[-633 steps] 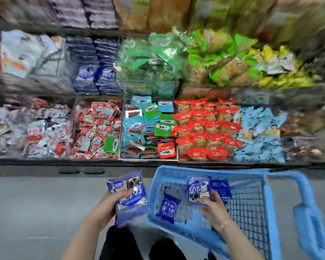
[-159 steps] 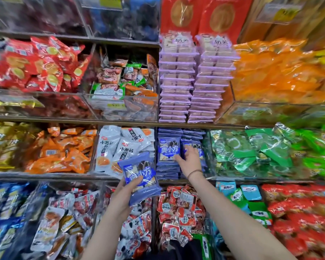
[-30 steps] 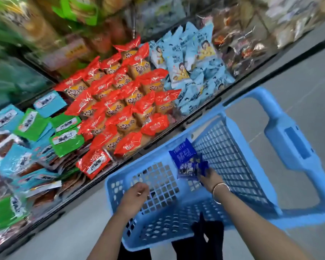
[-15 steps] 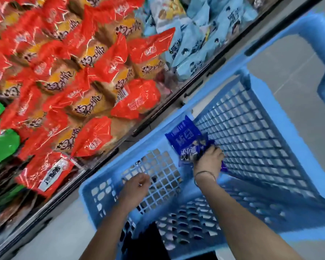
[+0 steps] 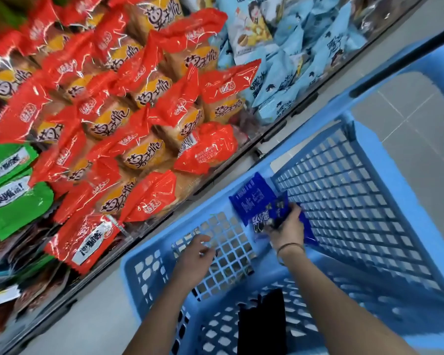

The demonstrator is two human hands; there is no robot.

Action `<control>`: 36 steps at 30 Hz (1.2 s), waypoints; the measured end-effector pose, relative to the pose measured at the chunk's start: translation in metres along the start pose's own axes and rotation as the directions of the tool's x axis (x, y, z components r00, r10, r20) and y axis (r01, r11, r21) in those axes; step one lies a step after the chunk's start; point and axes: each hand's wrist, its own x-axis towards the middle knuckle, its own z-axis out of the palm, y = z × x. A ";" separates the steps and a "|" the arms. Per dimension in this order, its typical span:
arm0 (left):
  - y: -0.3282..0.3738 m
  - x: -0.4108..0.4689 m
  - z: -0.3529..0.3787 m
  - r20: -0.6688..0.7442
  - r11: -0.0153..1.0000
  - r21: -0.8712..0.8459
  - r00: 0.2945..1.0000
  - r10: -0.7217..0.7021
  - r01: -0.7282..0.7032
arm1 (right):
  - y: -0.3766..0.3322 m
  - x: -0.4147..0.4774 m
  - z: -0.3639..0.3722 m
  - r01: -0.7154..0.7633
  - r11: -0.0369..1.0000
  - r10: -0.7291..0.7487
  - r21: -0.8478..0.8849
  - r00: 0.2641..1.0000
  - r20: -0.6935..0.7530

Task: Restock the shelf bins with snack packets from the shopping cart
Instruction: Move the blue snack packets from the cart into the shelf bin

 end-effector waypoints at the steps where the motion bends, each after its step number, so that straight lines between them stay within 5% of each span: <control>1: 0.006 -0.002 0.001 0.009 1.000 0.001 1.000 0.021 -0.021 | -0.001 0.001 -0.011 -0.017 0.998 0.014 0.059 0.999 0.046; 6: 0.052 -0.014 0.015 0.037 0.981 -0.008 0.980 0.193 -0.193 | -0.013 -0.020 -0.081 0.070 0.957 -0.129 0.280 0.972 0.197; 9: 0.083 -0.021 0.020 0.050 0.966 -0.089 0.967 0.248 -0.243 | -0.030 -0.047 -0.118 0.140 0.917 -0.309 0.373 0.841 0.445; 12: 0.100 -0.026 0.018 0.233 0.945 -0.283 0.944 0.235 -0.165 | -0.043 -0.066 -0.136 0.140 0.907 -0.370 0.397 0.717 0.591; 15: 0.100 -0.035 0.015 0.313 0.936 -0.312 0.912 0.265 -0.165 | -0.050 -0.074 -0.139 0.190 0.905 -0.382 0.380 0.756 0.532; 19: 0.094 -0.048 0.015 0.135 0.856 -0.497 0.961 0.241 -0.144 | -0.049 -0.083 -0.118 0.031 0.856 -0.270 0.516 0.878 0.396; 22: 0.091 -0.057 0.020 0.041 0.791 -0.590 0.972 0.231 -0.163 | -0.046 -0.090 -0.099 -0.122 0.796 -0.215 0.593 0.859 0.464; 25: 0.084 -0.062 0.022 -0.034 0.747 -0.642 0.979 0.199 -0.174 | -0.046 -0.088 -0.095 -0.285 0.632 -0.181 0.721 0.850 0.494; 31: 0.064 -0.055 0.008 -0.030 0.649 -0.761 0.999 -0.012 -0.015 | -0.035 -0.071 -0.114 -0.292 0.579 -0.066 0.761 0.913 0.401; 33: 0.057 -0.051 0.007 -0.019 0.685 -0.727 0.999 0.050 -0.048 | -0.033 -0.071 -0.118 -0.282 0.629 -0.111 0.724 0.890 0.442; 36: 0.052 -0.050 0.010 0.051 0.746 -0.662 0.989 0.141 -0.072 | -0.038 -0.073 -0.116 -0.181 0.834 -0.164 0.522 0.822 0.546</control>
